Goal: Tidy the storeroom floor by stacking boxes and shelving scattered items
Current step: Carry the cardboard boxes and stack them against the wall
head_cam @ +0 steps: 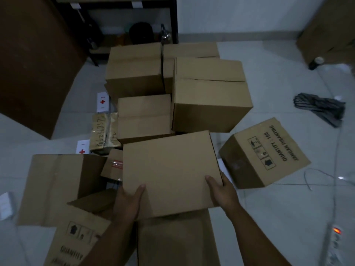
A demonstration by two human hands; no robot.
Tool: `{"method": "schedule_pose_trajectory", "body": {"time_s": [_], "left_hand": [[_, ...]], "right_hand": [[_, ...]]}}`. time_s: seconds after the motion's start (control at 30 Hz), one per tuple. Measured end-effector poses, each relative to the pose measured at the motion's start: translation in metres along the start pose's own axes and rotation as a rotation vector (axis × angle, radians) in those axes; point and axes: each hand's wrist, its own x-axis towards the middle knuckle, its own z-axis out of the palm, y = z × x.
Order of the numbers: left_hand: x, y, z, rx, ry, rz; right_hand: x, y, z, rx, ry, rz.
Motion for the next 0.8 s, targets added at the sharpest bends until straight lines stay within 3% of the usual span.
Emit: {"method": "schedule_pose_trajectory", "body": {"time_s": [0.43,0.8], "left_hand": [[-0.194,0.112,-0.104,0.029,0.048,0.260],[-0.264,0.147,-0.170,0.044,-0.062,0.491]], "right_hand": [[-0.187,-0.111,-0.113,0.040,0.049,-0.201],[-0.317,-0.107,-0.150,0.115,0.174,-0.321]]}}
